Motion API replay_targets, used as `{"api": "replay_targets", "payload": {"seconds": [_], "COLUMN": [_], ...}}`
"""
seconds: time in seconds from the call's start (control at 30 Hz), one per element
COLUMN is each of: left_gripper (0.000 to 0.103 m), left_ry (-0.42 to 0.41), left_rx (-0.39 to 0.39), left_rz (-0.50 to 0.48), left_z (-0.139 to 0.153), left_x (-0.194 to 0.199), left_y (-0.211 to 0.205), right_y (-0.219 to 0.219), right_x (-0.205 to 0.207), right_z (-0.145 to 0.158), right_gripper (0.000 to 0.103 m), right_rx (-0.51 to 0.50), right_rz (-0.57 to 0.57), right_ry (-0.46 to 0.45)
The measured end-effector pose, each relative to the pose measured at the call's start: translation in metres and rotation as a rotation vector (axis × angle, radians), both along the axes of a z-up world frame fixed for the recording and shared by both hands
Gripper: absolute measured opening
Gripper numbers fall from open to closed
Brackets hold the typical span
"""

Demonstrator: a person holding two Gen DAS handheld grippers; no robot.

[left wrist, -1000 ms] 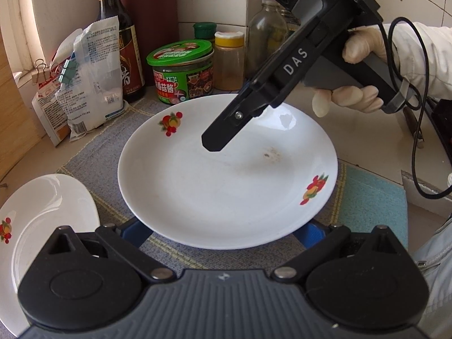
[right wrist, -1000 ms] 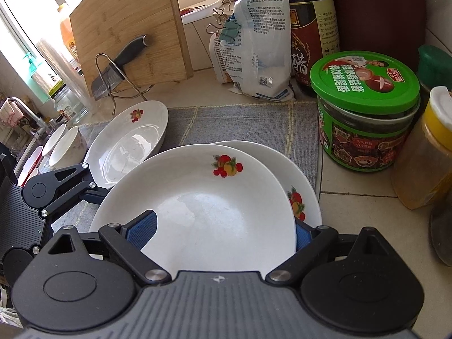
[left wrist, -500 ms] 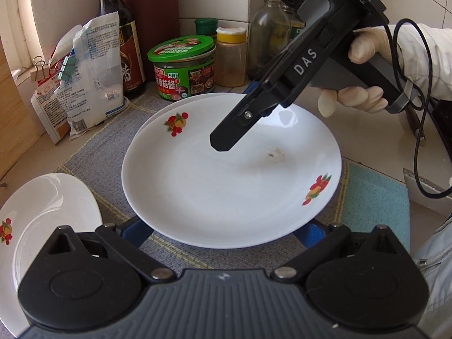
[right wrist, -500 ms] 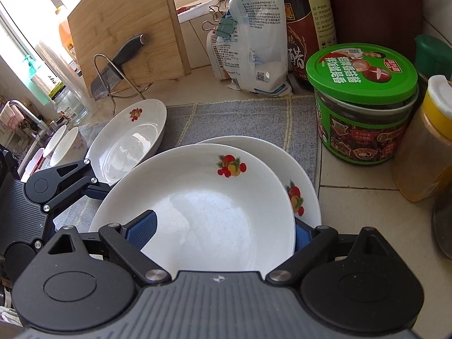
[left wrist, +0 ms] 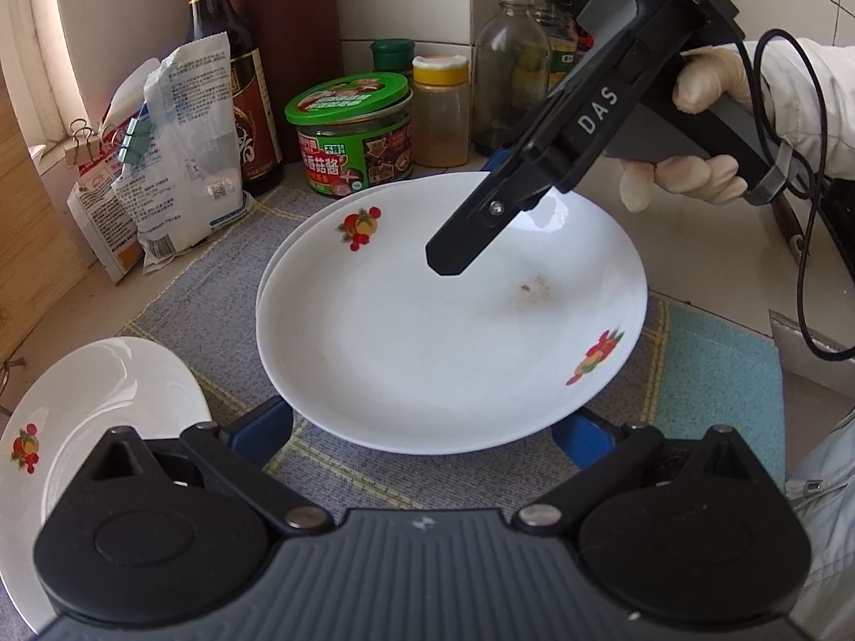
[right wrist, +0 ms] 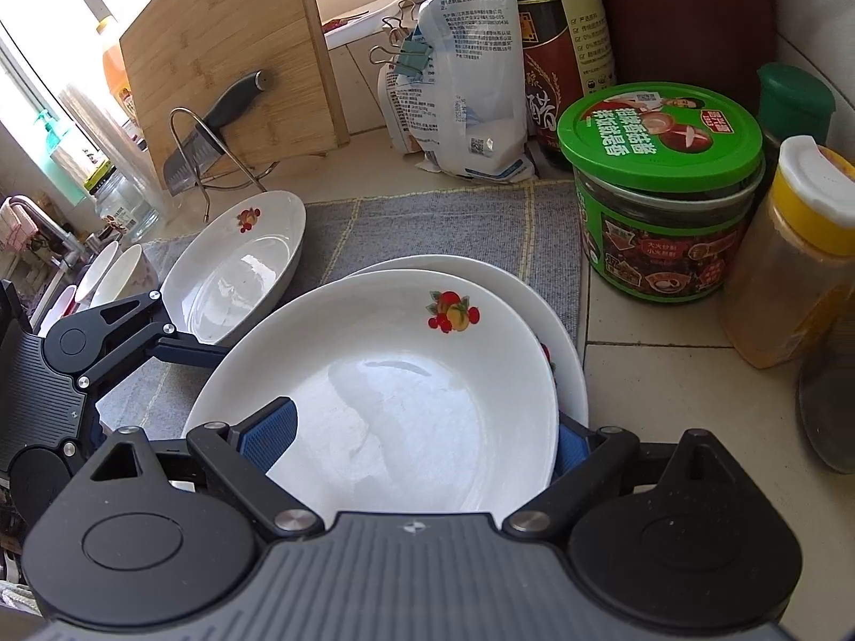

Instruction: Organize plates and bowls

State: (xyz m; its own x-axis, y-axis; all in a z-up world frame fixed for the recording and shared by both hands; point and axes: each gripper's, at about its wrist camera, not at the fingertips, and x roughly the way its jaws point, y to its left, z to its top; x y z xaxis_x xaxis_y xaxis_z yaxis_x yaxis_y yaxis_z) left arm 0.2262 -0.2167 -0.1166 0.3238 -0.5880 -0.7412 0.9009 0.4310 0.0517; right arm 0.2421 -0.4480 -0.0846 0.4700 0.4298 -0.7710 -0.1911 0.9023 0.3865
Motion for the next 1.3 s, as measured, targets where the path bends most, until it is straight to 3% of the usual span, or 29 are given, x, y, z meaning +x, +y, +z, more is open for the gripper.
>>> {"api": "replay_targets", "payload": {"seconds": [0.4,1.3], "left_gripper": [0.102,0.102], "left_ry": [-0.008,-0.022], "left_rx": [0.006,-0.019], "left_rz": [0.001,0.040], "left_z": [-0.002,-0.003], "left_x": [0.001,-0.003], "left_y": [-0.001,0.004], "right_y": [-0.002,0.015], "right_x": [-0.007,-0.020], "right_z": [0.009,0.022], "right_gripper": [0.099,0.100], "right_rx": [-0.017,-0.155], "right_rz": [-0.031,-0.101], "right_ry": [-0.008,0.016]}}
